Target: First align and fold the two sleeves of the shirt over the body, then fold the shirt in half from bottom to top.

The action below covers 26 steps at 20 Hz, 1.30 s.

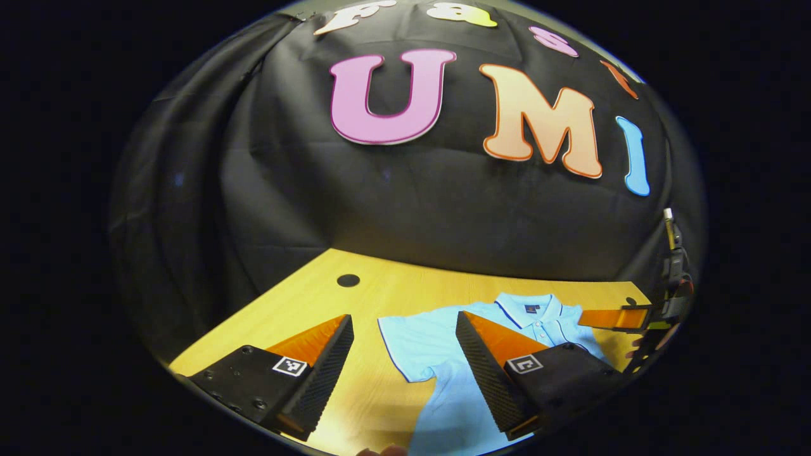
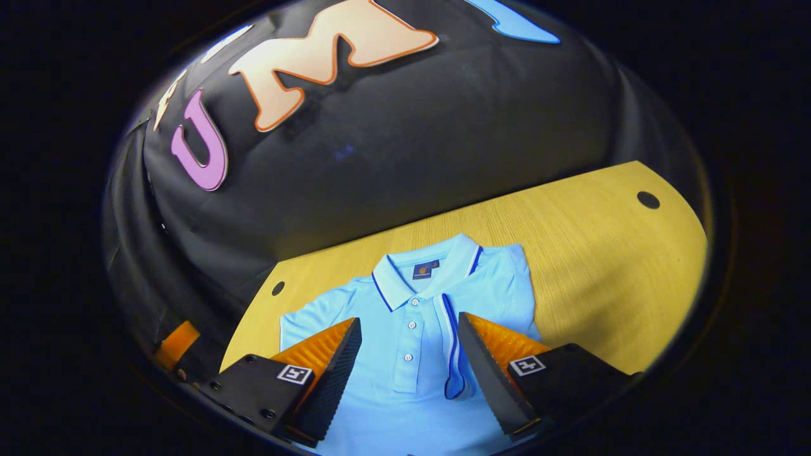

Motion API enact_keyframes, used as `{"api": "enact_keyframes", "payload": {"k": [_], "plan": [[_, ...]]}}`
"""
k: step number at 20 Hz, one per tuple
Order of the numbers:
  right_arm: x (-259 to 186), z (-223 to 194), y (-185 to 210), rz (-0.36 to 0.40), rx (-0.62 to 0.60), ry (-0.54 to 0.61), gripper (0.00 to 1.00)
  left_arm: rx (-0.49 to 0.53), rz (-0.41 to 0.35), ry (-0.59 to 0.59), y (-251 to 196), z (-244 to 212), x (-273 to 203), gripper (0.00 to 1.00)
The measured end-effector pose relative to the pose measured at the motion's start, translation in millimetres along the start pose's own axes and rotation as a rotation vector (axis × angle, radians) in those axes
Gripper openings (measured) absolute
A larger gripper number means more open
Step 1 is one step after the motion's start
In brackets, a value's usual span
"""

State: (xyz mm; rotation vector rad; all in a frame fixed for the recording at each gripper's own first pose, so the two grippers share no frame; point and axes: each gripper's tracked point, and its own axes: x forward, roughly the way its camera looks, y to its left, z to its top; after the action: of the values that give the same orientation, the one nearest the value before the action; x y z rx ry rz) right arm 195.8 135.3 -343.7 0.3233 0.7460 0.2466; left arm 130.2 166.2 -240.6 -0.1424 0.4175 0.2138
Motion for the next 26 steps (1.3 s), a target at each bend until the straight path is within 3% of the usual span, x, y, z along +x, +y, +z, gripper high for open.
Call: {"api": "enact_keyframes", "payload": {"k": [4,8,15,17,19,21,22,23,26], "plan": [[-42,-12,-18,-0.032,-0.013,0.020,0.97,-0.028,0.022,0.102,3,-35,46,0.98],[-75,-13,-46,-0.095,-0.056,0.014,0.97,0.020,0.060,0.189,14,-68,84,0.98],[-117,17,-64,-0.146,-0.081,-0.069,0.97,0.038,0.093,0.350,19,-112,108,0.98],[-123,24,-65,-0.148,-0.083,-0.091,0.97,0.040,0.086,0.331,14,-109,112,0.97],[-131,29,-68,-0.154,-0.086,-0.107,0.97,0.043,0.049,0.330,6,-109,115,0.86],[-141,35,-76,-0.165,-0.089,-0.119,0.97,0.037,-0.006,0.329,-11,-108,117,0.38],[-145,35,-77,-0.165,-0.082,-0.122,0.97,0.042,0.004,0.329,-11,-106,116,0.14],[-148,37,-79,-0.167,-0.073,-0.126,0.97,0.047,0.014,0.327,-10,-107,117,0.03],[-159,42,-88,-0.181,-0.065,-0.143,0.97,0.053,0.011,0.320,-24,-99,113,0.00]]}}
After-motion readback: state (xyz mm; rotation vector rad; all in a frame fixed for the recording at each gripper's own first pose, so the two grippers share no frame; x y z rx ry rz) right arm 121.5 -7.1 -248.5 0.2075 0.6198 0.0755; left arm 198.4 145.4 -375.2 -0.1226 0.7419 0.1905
